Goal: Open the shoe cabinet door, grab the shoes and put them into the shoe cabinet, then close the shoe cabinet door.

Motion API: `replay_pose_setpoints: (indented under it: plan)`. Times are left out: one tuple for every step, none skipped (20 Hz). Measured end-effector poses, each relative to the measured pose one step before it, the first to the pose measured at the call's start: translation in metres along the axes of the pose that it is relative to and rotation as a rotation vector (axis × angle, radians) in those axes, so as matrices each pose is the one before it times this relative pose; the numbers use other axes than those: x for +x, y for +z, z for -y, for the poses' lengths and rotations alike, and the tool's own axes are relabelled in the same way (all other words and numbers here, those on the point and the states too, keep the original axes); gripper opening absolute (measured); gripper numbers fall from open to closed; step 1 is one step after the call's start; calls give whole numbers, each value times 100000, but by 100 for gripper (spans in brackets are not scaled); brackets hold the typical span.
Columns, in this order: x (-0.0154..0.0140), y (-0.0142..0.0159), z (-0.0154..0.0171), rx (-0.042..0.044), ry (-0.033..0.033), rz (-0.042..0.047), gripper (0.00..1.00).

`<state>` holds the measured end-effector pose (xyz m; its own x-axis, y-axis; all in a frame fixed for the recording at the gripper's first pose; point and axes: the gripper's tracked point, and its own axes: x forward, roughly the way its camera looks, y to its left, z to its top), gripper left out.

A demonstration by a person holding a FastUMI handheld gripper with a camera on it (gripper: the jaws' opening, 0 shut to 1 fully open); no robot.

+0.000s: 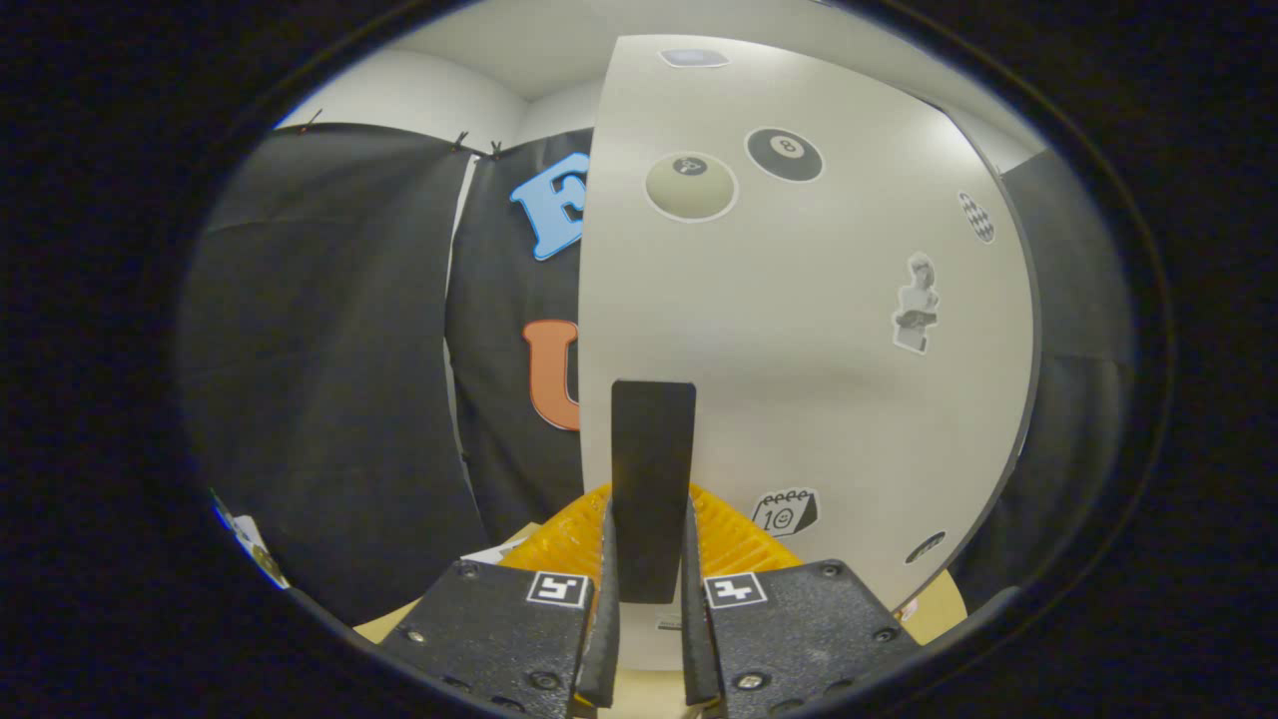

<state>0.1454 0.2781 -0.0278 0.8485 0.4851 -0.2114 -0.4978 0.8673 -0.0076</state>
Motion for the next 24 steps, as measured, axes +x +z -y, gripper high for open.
replay_pose_setpoints:
  plan:
    - [-335, 17, 37, 385, 1213, 135, 29]
    - [-570, -150, -105, 735, 1086, -13, 29]
    - [-484, -35, -55, 405, 772, 68, 29]
    - [-439, 11, 23, -151, 618, 169, 28]
    - [-493, -49, 75, -51, 781, 563, 28]
    - [-496, 13, 2, -313, 951, 551, 28]
    - [54, -41, 93, -1015, 1258, 57, 28]
    - [-33, 17, 71, -564, 1498, 199, 28]
    - [20, -105, -46, 552, 1576, 13, 28]
    - [-116, -72, 55, 469, 1326, -290, 28]
    - [-111, -39, 67, 123, 962, -240, 28]
    - [-93, -9, 56, -216, 595, -191, 28]
    - [-51, 13, 73, -617, 567, -74, 28]
    - [-20, 33, 21, -255, 539, 224, 28]
    - [-103, -49, 58, -548, 591, 169, 28]
    - [-239, -85, 80, 10, 561, 322, 28]
    - [-214, -62, 45, 267, 537, 488, 28]
    - [-69, 12, 103, 711, 448, 805, 28]
    - [-69, 2, 47, 1431, 154, 1217, 28]
    - [-37, 24, 113, -150, 181, 1100, 28]
    - [-60, 66, 82, -184, 164, 855, 28]
    - [-191, -52, 50, -314, 355, 396, 28]
    - [-164, 23, 81, -42, 517, 162, 28]
    - [-95, -87, 64, 742, 388, 89, 28]
